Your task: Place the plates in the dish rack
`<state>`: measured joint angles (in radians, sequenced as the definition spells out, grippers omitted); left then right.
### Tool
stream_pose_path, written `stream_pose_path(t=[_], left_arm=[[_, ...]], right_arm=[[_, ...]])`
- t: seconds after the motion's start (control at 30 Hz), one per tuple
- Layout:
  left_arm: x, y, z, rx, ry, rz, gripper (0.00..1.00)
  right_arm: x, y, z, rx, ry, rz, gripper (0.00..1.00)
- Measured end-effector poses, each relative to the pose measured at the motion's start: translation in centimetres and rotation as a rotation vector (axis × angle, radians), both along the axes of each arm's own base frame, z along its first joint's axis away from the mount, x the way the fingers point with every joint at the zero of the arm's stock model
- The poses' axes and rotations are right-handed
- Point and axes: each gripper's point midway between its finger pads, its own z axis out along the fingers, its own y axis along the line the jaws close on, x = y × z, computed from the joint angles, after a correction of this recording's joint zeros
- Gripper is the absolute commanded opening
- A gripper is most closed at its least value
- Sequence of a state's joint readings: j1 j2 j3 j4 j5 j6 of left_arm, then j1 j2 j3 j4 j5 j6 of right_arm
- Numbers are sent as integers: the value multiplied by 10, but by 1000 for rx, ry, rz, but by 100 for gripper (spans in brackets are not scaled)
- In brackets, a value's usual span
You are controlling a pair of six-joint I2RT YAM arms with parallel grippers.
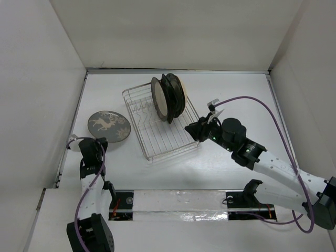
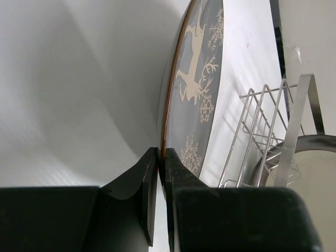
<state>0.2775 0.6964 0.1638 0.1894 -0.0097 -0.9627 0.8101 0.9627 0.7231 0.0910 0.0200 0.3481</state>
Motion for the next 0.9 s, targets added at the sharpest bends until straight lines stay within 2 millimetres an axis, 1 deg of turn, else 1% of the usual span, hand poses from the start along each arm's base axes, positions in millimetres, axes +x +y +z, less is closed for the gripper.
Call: stream_pose_path(t=[0.03,0.07,0.1,0.13,0.17,0.23,0.27,0.33,0.47,0.6,0.73,0.83,0.87,0.9], left_arm=[[-2,2,3,17,7,3,0],[-5,3,6,33,15,5,0],[-9,5,5,54,40,5,0],[-8,7,14,73,32,5,0],[-10,9,17,95,48,9,0],[-12,14,27,133,71,12,0],[-13,16,32,150,75,13,0],[-13,19,40,175,75,18,0],[-13,25,60,217,75,24,0],[-7,31,91,268,42,31,0],[1,32,130,317,-23,33,0],[5,29,158,333,-80,20,0],[6,27,164,334,-94,14,0],[8,24,175,333,-124,0,0]], right_arm=[[0,0,0,-1,-1,0,44],[0,0,0,-1,-1,0,49],[0,0,0,-2,-1,1,52],[0,1,-1,-4,0,2,54],[0,2,-2,-6,1,7,59],[0,6,-6,-13,11,24,63],[-1,8,-8,-16,17,31,66],[-1,11,-11,-20,27,45,69],[-1,20,-6,-10,32,76,75],[3,36,10,14,25,111,76],[8,56,29,47,9,157,77],[13,66,35,63,10,176,81],[14,70,37,69,12,181,83],[16,73,39,74,15,185,84]])
